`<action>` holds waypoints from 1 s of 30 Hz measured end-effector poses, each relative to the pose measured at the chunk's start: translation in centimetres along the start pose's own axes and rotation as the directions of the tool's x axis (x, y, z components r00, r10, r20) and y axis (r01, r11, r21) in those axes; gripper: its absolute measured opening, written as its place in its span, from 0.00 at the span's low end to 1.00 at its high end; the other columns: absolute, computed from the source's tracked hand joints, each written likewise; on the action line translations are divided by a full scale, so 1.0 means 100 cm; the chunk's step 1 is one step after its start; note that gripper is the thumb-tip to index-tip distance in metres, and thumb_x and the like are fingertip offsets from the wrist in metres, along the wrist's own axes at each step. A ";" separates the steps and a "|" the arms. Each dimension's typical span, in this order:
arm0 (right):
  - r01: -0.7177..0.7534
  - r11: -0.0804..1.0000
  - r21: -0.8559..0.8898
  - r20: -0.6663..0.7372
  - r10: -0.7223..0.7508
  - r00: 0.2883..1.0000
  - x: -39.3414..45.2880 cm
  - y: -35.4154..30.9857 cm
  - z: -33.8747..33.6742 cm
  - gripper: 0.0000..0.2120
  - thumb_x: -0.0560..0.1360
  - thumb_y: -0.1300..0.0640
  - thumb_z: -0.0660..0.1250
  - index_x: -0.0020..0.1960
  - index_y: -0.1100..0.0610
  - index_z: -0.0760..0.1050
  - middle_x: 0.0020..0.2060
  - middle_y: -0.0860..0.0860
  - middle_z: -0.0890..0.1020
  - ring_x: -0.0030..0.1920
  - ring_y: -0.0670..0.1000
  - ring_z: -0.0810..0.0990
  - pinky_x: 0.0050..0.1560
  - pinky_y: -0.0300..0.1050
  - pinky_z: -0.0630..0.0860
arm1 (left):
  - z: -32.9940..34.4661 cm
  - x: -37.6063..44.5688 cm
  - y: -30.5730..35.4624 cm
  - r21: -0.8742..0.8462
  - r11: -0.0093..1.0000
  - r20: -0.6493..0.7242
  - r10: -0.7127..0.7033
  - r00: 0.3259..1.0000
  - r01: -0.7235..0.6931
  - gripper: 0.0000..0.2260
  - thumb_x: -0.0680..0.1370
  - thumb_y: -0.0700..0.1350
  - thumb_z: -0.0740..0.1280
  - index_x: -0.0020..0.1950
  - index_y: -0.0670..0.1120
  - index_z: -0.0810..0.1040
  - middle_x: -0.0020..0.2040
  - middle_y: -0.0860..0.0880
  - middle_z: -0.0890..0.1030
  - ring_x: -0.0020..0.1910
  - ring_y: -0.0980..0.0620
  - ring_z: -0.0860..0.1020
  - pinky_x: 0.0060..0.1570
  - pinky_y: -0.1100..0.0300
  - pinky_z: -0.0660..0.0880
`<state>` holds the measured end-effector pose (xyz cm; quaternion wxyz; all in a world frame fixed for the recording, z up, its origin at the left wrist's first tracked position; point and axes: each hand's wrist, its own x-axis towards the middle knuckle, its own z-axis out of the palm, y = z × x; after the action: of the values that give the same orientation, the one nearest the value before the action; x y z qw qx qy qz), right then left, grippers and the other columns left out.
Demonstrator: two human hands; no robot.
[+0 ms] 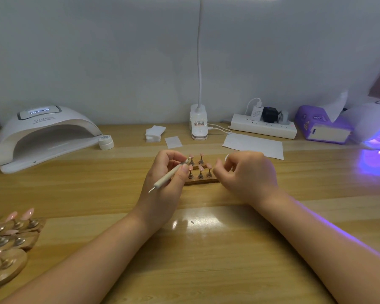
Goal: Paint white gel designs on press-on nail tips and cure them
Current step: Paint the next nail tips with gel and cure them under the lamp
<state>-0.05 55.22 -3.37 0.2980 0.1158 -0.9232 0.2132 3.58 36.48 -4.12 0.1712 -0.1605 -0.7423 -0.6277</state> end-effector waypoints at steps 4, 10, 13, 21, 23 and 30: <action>-0.021 1.000 0.003 -0.108 0.021 0.994 0.007 0.016 -0.009 0.09 0.72 0.49 0.69 0.43 0.55 0.78 0.31 0.43 0.71 0.33 0.46 0.70 0.30 0.38 0.62 | 0.000 -0.001 0.001 -0.001 1.000 0.001 -0.008 1.000 0.008 0.08 0.75 0.48 0.63 0.52 0.49 0.73 0.46 0.48 0.79 0.42 0.61 0.77 0.42 0.66 0.75; -0.240 0.971 0.010 0.261 0.229 0.938 0.015 0.043 0.000 0.37 0.70 0.43 0.69 0.74 0.52 0.59 0.65 0.48 0.73 0.67 0.53 0.67 0.63 0.49 0.67 | -0.001 0.000 0.003 0.006 1.000 0.002 -0.015 1.000 0.015 0.08 0.75 0.49 0.63 0.53 0.48 0.73 0.46 0.53 0.80 0.44 0.61 0.78 0.43 0.65 0.76; -0.274 0.959 0.068 0.304 0.241 0.922 0.016 0.048 0.007 0.39 0.71 0.43 0.70 0.76 0.51 0.56 0.64 0.47 0.75 0.67 0.53 0.67 0.64 0.49 0.66 | -0.001 0.000 0.003 0.024 1.000 -0.008 0.009 1.000 -0.009 0.08 0.76 0.49 0.63 0.52 0.48 0.73 0.43 0.59 0.80 0.44 0.61 0.79 0.41 0.67 0.75; -0.267 0.928 0.260 0.215 0.214 0.953 0.020 0.055 0.000 0.35 0.69 0.45 0.75 0.71 0.47 0.63 0.46 0.39 0.77 0.53 0.47 0.78 0.53 0.48 0.77 | -0.001 0.005 0.013 0.049 0.998 -0.133 0.039 0.990 -0.033 0.01 0.79 0.44 0.65 0.49 0.50 0.75 0.42 0.54 0.81 0.41 0.56 0.80 0.39 0.63 0.78; -0.234 0.908 0.348 0.128 0.201 0.971 0.023 0.049 -0.007 0.31 0.68 0.48 0.76 0.67 0.47 0.66 0.46 0.40 0.77 0.49 0.44 0.78 0.49 0.43 0.77 | -0.003 0.009 0.022 0.011 0.999 -0.152 0.041 0.987 -0.040 0.03 0.79 0.41 0.66 0.50 0.49 0.76 0.40 0.51 0.81 0.39 0.57 0.80 0.37 0.64 0.78; 0.062 0.933 0.355 0.070 -0.093 0.993 0.031 -0.002 -0.039 0.33 0.66 0.55 0.78 0.66 0.53 0.66 0.44 0.44 0.76 0.45 0.43 0.77 0.46 0.28 0.75 | -0.014 0.022 0.067 0.062 0.993 -0.193 0.109 0.975 -0.099 0.03 0.78 0.49 0.67 0.45 0.53 0.77 0.40 0.47 0.81 0.40 0.47 0.79 0.40 0.58 0.77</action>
<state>-0.51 56.61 1.47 0.2408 0.2124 -0.8768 0.3579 4.76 36.25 2.95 0.2802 -0.1320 -0.7284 -0.6111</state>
